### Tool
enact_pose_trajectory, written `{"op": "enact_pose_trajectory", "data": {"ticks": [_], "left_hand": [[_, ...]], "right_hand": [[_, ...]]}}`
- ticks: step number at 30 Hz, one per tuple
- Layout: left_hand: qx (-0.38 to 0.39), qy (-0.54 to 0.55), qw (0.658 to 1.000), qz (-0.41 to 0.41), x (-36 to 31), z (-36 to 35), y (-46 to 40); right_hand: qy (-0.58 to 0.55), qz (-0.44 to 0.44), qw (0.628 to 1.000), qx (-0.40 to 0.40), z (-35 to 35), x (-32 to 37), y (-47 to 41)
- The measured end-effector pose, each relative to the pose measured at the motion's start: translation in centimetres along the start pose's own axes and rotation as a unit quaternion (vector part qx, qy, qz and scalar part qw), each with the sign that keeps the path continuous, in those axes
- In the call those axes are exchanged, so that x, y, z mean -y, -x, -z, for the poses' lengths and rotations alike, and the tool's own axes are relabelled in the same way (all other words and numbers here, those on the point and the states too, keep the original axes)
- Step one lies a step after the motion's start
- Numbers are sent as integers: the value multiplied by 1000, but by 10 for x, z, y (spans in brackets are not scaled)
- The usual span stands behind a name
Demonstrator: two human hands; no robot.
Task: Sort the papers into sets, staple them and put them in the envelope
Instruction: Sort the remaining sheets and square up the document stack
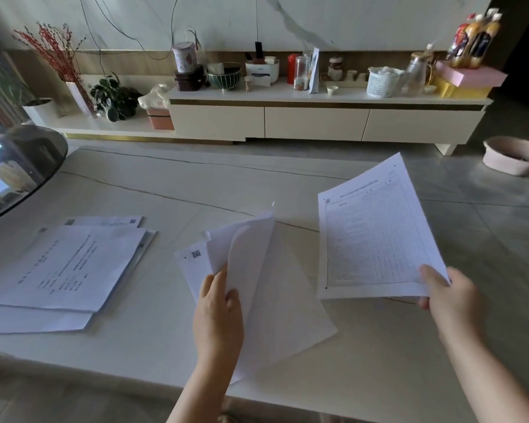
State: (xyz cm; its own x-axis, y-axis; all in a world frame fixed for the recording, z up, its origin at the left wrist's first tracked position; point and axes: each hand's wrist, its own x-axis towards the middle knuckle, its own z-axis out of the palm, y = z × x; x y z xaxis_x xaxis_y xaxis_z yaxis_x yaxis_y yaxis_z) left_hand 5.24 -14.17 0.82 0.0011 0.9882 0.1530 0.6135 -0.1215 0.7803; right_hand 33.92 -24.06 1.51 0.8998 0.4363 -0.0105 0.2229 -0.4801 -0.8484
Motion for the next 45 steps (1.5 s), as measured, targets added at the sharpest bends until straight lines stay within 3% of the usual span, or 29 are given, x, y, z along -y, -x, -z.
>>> {"op": "enact_pose_trajectory", "data": {"ticks": [6, 13, 22, 25, 28, 32, 36, 40, 45], "left_hand": [[-45, 10, 999, 11, 2, 17, -2], [-40, 22, 999, -12, 5, 21, -2], [9, 28, 998, -54, 17, 10, -3], [49, 11, 996, -70, 21, 9, -4], [110, -32, 990, -82, 27, 5, -2], [180, -56, 978, -84, 35, 0, 5], [229, -56, 967, -93, 35, -2, 11], [251, -67, 963, -78, 38, -6, 12], [247, -89, 963, -66, 37, -8, 12]], "right_hand": [[-7, 22, 995, 92, -13, 1, 39], [-29, 29, 976, 216, -66, 8, 64], [-33, 39, 933, 356, -121, 18, 89], [-24, 6, 917, 399, -123, 16, 94], [-19, -29, 921, 387, -122, 13, 91], [93, 46, 948, 300, -119, 9, 81], [67, 14, 962, 263, -121, 9, 75], [52, 47, 975, 210, -116, 19, 77], [-40, -1, 963, 267, -117, 26, 81]]}}
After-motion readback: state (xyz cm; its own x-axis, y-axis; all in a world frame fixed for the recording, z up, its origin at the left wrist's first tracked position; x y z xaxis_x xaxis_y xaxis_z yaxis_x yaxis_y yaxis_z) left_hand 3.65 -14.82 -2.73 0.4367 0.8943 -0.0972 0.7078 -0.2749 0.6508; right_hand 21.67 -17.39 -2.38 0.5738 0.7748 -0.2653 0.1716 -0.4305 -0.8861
